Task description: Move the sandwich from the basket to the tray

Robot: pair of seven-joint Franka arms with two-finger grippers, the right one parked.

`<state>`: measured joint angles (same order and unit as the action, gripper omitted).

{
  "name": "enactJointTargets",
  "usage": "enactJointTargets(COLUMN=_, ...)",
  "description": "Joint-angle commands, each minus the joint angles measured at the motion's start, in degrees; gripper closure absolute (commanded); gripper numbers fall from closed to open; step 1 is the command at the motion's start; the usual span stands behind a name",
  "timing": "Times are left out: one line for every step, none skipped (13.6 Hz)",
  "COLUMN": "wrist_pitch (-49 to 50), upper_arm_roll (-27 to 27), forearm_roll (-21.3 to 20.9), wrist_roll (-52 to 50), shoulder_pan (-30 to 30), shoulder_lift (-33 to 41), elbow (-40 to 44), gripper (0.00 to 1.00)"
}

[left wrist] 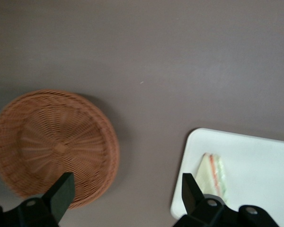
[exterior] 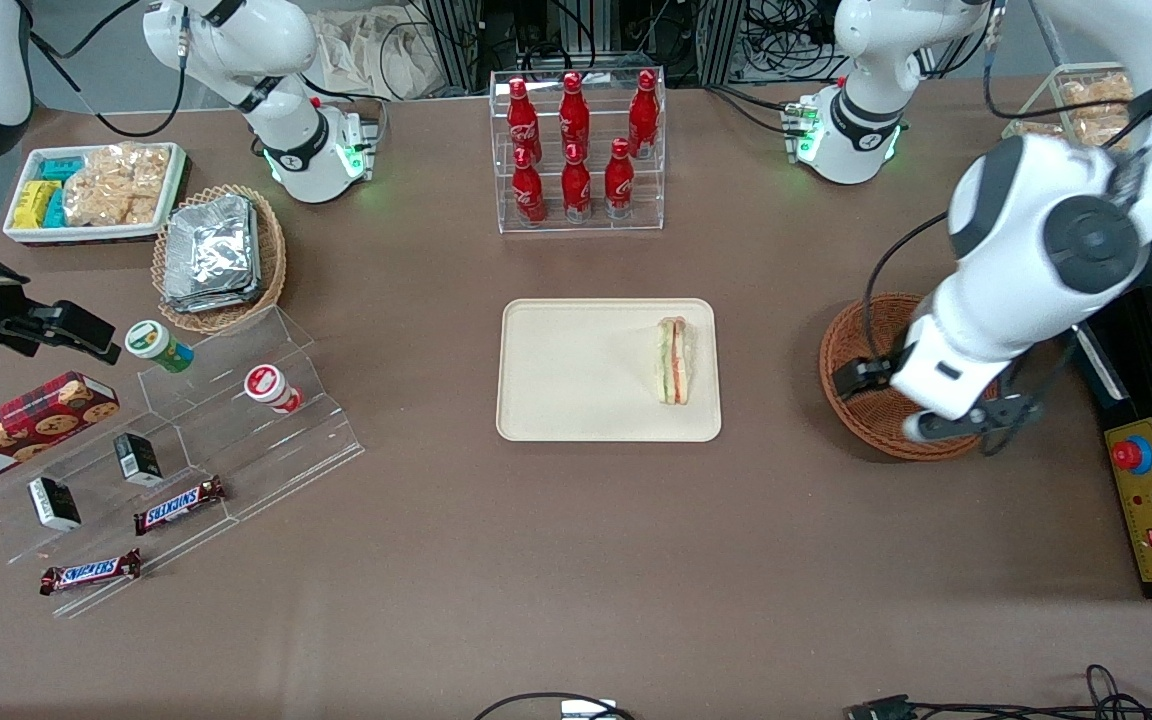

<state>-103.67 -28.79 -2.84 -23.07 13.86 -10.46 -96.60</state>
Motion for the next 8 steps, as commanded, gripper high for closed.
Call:
enactJointTargets(wrist_pitch=5.3, upper_arm_roll=7.8, forearm_roll=4.0, wrist_roll=9.0, shoulder_pan=-2.9, shoulder_lift=6.6, elbow=-0.8, gripper=0.0)
enactJointTargets(wrist_pitch=7.3, upper_arm_roll=10.0, forearm_roll=4.6, wrist_roll=12.1, shoulder_pan=-3.0, shoulder_lift=8.2, elbow=-0.7, gripper=0.0)
enactJointTargets(wrist_pitch=9.2, upper_arm_roll=11.5, forearm_roll=4.9, wrist_roll=14.6, shoulder_pan=-3.1, shoulder_lift=9.7, elbow=-0.7, gripper=0.0)
enactJointTargets(wrist_pitch=10.6, upper_arm_roll=12.9, forearm_roll=4.9, wrist_roll=16.5, shoulder_pan=-3.8, shoulder_lift=11.0, elbow=-0.7, gripper=0.0)
enactJointTargets(wrist_pitch=11.7, upper_arm_roll=14.4, forearm_roll=4.9, wrist_roll=17.1, shoulder_pan=-4.6, shoulder_lift=12.2, elbow=-0.8, gripper=0.0)
enactJointTargets(wrist_pitch=13.0, upper_arm_roll=15.2, forearm_roll=4.8, wrist_roll=17.5, shoulder_pan=-4.8, shoulder_lift=12.8, elbow=-0.5, gripper=0.0)
enactJointTargets(wrist_pitch=13.7, upper_arm_roll=15.6, forearm_roll=4.7, wrist_roll=19.3, shoulder_pan=-4.8, shoulder_lift=13.4, elbow=-0.4, gripper=0.0)
enactJointTargets(wrist_pitch=13.8, upper_arm_roll=15.8, forearm_roll=4.3, wrist_roll=22.3, shoulder_pan=-4.8, shoulder_lift=14.0, elbow=-0.4, gripper=0.0)
